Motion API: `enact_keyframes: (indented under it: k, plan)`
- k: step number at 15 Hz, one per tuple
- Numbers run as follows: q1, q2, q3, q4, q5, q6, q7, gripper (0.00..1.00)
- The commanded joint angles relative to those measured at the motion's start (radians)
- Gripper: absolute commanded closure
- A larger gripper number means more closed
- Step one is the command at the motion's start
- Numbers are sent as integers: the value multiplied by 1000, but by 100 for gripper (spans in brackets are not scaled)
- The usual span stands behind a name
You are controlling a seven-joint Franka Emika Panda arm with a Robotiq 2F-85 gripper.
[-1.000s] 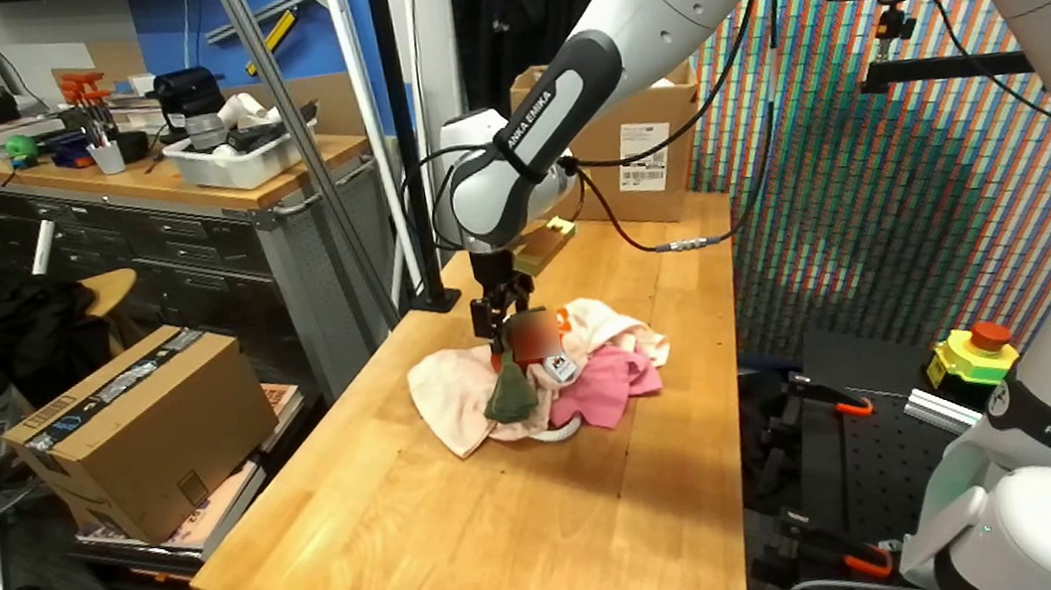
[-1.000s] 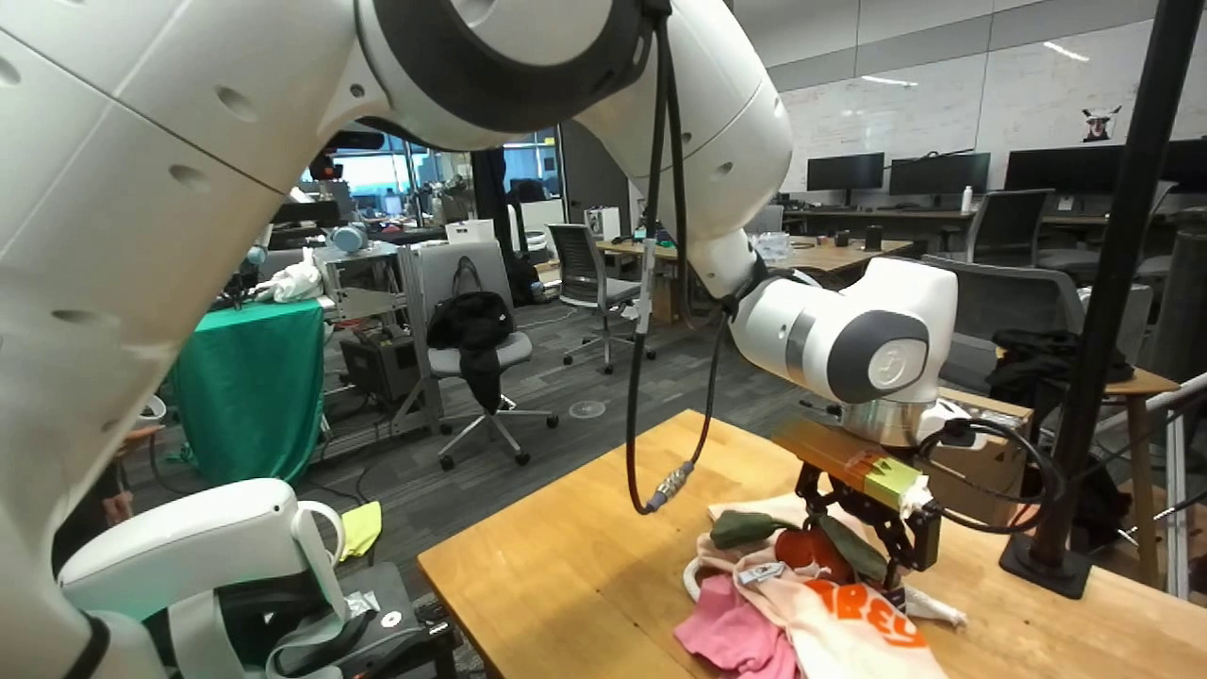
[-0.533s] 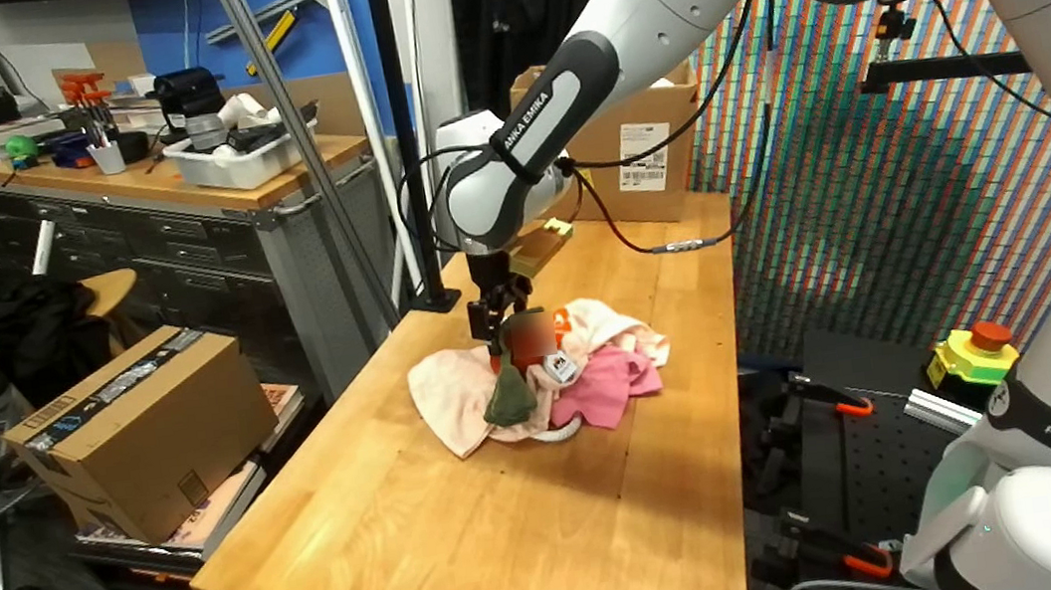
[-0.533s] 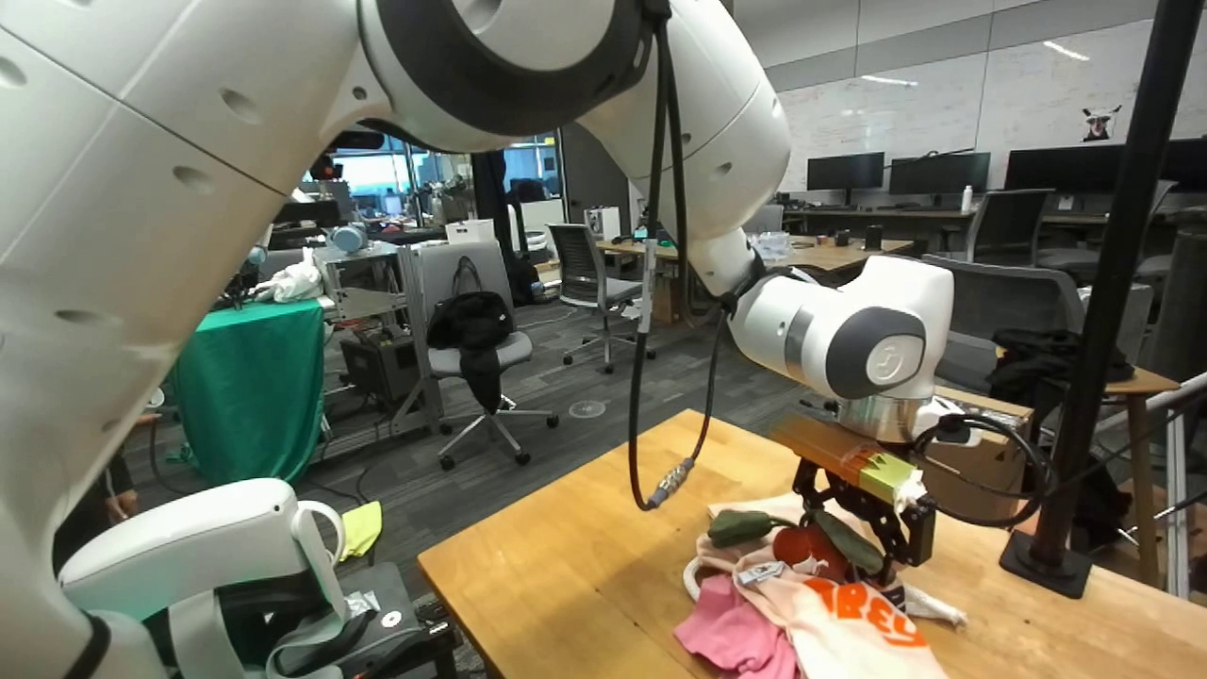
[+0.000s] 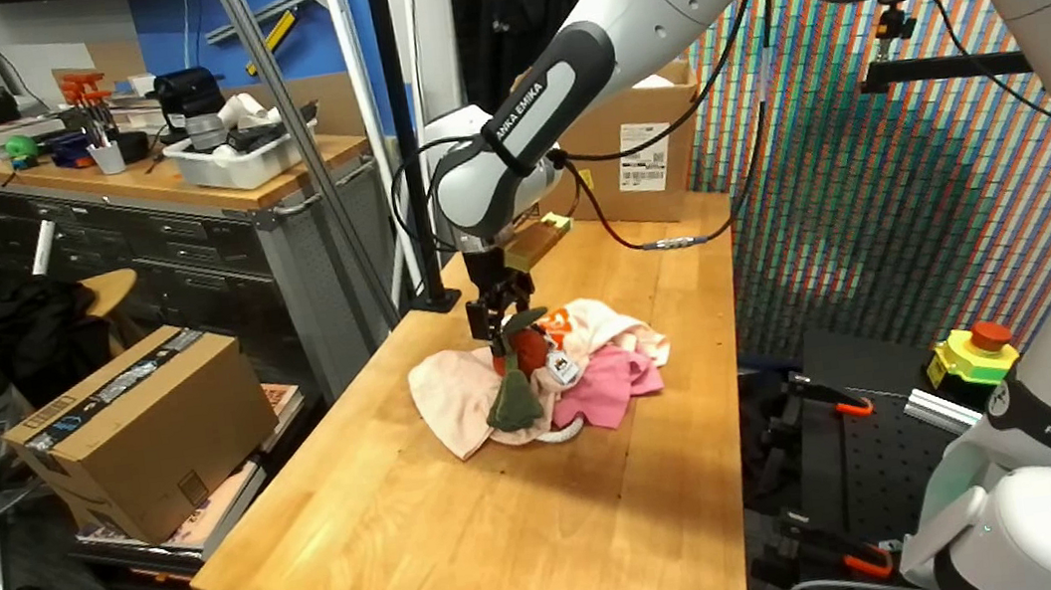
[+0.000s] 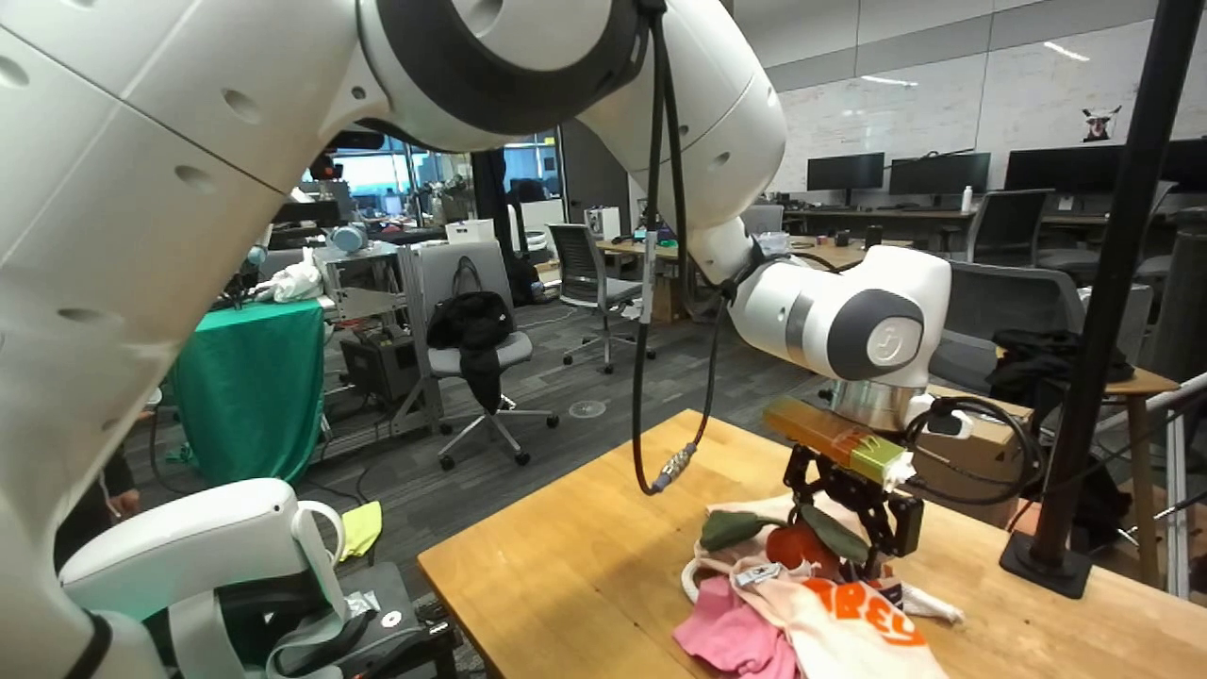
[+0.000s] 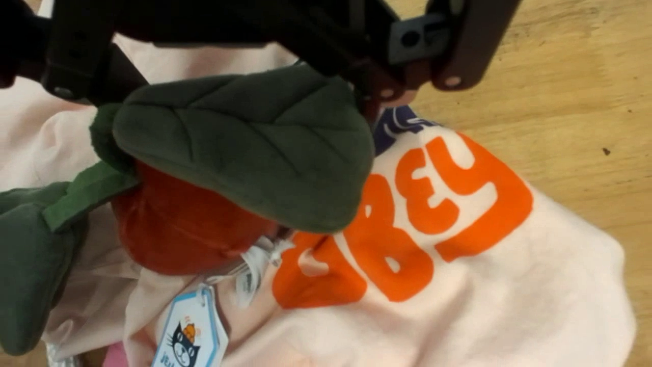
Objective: Move the radish to the right, move the pink and peach shirts to the right, move the peach shirt to the left
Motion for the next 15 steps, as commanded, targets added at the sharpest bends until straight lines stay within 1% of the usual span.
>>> enact_keyframes:
  k: [1, 5, 6, 8, 9, 12, 13, 15]
  plan:
    - [7, -11, -5, 22, -7, -56, 17, 34]
    - [7, -9, -7, 39, -9, -85, 17, 64]
    - [6, -9, -6, 43, -9, -93, 16, 73]
    - [4, -14, -5, 47, -7, -103, 13, 87]
    - [3, -16, -4, 48, -6, -107, 9, 91]
    - [-3, -29, 0, 51, 1, -125, 1, 96]
    - [-2, -34, -2, 51, -1, -128, 4, 93]
    - [-3, -54, -2, 49, -2, -133, 0, 92]
